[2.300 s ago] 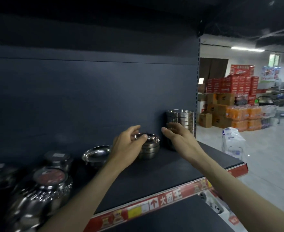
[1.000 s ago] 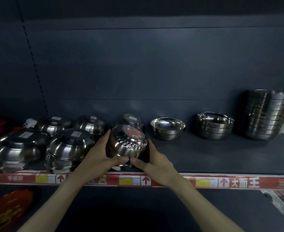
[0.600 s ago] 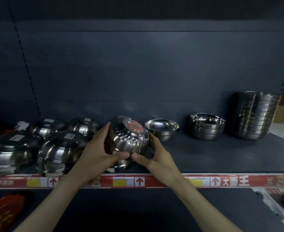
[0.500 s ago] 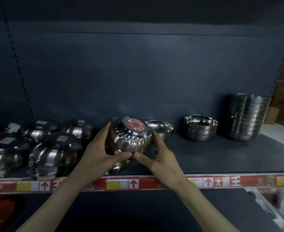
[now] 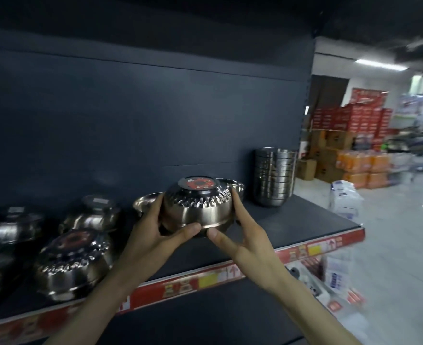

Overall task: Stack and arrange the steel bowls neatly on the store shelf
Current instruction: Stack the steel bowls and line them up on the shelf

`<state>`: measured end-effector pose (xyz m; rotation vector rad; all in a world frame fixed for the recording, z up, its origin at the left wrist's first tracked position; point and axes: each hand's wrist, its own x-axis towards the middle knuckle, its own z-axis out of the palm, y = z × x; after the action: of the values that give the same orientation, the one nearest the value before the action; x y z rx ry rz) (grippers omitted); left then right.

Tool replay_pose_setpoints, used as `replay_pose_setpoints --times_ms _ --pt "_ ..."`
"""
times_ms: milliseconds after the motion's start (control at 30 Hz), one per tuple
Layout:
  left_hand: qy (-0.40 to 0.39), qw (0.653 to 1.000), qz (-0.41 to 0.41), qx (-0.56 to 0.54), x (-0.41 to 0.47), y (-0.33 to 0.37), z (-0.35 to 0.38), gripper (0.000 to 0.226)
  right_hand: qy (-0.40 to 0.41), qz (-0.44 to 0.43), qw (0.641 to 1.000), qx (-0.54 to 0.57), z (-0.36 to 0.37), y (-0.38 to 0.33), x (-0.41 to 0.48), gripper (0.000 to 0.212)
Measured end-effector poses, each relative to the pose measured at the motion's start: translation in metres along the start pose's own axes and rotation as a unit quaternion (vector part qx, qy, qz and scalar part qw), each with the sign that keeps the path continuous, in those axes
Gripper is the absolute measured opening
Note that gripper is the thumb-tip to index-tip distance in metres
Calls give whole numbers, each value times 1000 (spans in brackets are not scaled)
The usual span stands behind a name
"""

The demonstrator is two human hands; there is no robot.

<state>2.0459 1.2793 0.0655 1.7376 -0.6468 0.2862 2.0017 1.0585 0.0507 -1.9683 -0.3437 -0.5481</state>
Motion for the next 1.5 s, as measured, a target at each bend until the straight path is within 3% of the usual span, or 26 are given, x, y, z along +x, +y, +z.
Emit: replay_pose_setpoints --times_ms 300,633,800,867,933,1067,1233,1400,1500 --pt "-41 998 -7 -47 27 17 54 80 65 17 997 -45 -56 5 -7 106" --pt "-62 996 1 -62 25 24 73 83 38 31 996 -73 -83 13 -24 99" --pt "-116 988 17 -96 23 23 64 86 109 29 988 -103 -81 9 -24 83" --pt "-127 988 30 -87 20 21 59 99 94 33 993 -63 -84 3 -20 60" --pt "-129 989 40 -61 17 18 53 110 77 41 996 4 -87 -5 -14 51" --pt "-91 993 70 38 11 17 47 119 89 126 983 104 -91 -19 5 95" --pt "-53 986 128 95 11 20 46 126 49 204 968 140 -94 -38 20 82" --pt "-34 986 137 85 13 23 42 127 25 261 961 87 -96 -43 28 89" --pt "-27 990 122 61 14 26 40 128 27 250 965 68 -92 -44 30 107"
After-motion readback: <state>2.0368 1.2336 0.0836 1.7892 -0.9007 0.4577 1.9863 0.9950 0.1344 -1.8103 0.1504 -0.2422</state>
